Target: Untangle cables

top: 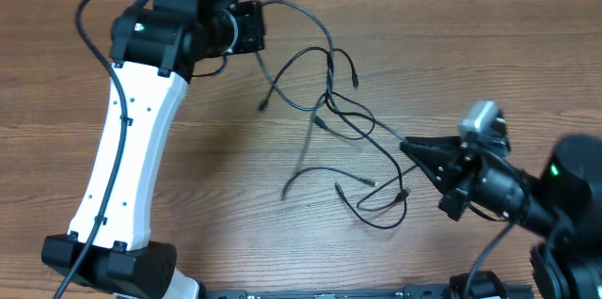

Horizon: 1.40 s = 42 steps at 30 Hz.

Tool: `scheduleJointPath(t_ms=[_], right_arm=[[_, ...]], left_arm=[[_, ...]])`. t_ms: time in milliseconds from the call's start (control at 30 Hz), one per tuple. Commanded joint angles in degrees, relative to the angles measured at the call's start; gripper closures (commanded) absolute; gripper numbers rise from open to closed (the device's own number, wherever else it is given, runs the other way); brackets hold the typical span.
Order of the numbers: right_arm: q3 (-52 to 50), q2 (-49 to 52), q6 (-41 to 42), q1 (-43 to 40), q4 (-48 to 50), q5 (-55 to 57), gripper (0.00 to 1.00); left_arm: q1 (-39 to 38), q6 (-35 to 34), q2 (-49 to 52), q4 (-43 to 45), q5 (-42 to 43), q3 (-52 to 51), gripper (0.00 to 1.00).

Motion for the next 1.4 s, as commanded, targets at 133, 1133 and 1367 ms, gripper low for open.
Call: scheduleJointPath(t_ms=[133,1133,1367], right_arm=[[0.85,-5.07,12.37,-0.24,1.64,21.33,0.96],[0.74,8.98,12.24,-0.22,2.10,13.42,0.00],[0.74,17.09,12.22,-0.24,3.65,7.80,0.00]], left_arm=[[7.50,1.53,-0.15,-4.39,-13.75,0.28,0.96],[0.24,36.09,-0.15,-3.02,42.45,0.28,0.96],[-8.50,30.60,-0.15,4.15,42.47,0.28,0.96]])
